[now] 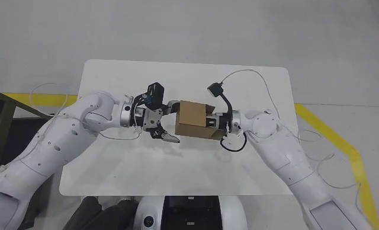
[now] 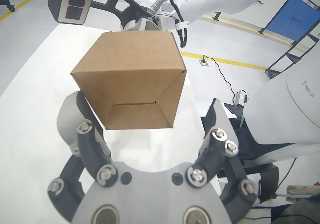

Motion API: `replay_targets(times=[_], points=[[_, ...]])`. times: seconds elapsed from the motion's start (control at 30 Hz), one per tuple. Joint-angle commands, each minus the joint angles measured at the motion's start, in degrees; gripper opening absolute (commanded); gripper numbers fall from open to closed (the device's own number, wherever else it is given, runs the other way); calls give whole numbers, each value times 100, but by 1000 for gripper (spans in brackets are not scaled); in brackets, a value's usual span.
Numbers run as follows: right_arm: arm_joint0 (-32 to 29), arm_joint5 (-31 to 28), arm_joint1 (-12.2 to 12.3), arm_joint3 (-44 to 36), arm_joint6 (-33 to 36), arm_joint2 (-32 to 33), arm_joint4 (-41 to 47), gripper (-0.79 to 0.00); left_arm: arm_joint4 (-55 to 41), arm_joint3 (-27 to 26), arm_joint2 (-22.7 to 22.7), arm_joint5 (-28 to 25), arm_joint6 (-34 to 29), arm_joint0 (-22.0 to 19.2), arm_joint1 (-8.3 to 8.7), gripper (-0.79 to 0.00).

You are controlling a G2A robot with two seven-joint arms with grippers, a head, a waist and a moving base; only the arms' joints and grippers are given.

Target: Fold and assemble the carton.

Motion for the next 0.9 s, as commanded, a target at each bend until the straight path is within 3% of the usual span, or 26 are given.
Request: replay_targets(times=[0.0, 0.53, 0.87], points=[[8, 7, -8, 2, -21, -21, -20, -785, -4, 50, 4, 0, 20, -30, -28, 0], [43, -228, -47, 8, -158, -72, -53, -785, -211, 423, 70, 0, 1, -20, -158, 0], [-11, -426, -50, -94, -330, -91, -328, -785, -1178, 508, 288, 0, -726, -213, -193, 0]])
